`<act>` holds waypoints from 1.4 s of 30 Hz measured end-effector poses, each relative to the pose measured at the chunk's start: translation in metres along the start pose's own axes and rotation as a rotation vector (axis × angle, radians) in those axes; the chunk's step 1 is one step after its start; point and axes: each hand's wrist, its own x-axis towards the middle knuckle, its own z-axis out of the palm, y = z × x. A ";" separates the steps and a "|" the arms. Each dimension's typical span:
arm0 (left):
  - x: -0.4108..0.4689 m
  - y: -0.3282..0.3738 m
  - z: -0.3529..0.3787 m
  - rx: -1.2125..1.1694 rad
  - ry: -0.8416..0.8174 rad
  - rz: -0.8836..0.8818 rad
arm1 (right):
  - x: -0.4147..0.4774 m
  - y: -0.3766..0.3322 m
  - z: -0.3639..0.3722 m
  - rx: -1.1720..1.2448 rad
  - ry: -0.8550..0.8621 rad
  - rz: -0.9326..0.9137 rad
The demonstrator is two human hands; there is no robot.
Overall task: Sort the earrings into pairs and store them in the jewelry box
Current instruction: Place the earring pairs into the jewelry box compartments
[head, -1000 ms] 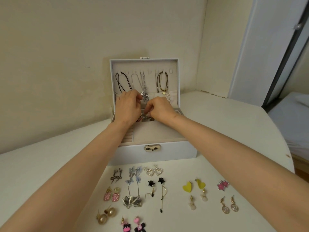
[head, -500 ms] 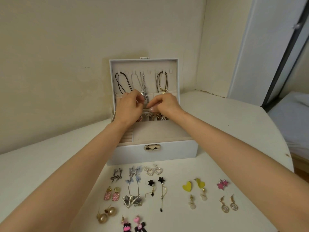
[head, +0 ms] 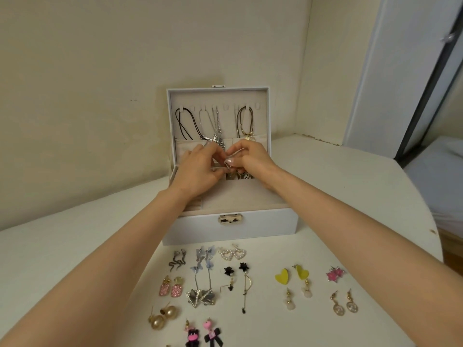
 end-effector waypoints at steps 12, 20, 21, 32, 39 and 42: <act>0.001 -0.004 0.001 0.165 0.111 0.105 | 0.000 0.004 -0.005 0.108 -0.065 0.026; 0.000 -0.002 0.000 0.109 0.144 -0.038 | 0.001 0.007 0.001 -0.264 0.058 -0.099; 0.001 -0.003 -0.001 0.108 0.165 -0.064 | -0.001 0.005 0.002 -0.300 0.037 -0.117; 0.003 -0.011 -0.001 0.073 0.200 -0.188 | 0.000 0.004 0.007 -0.420 0.031 -0.181; 0.003 -0.010 0.002 0.098 0.151 -0.162 | -0.003 0.002 0.008 -0.251 0.006 -0.131; 0.003 -0.007 0.002 0.098 0.126 -0.127 | -0.002 0.000 0.008 -0.192 0.029 -0.131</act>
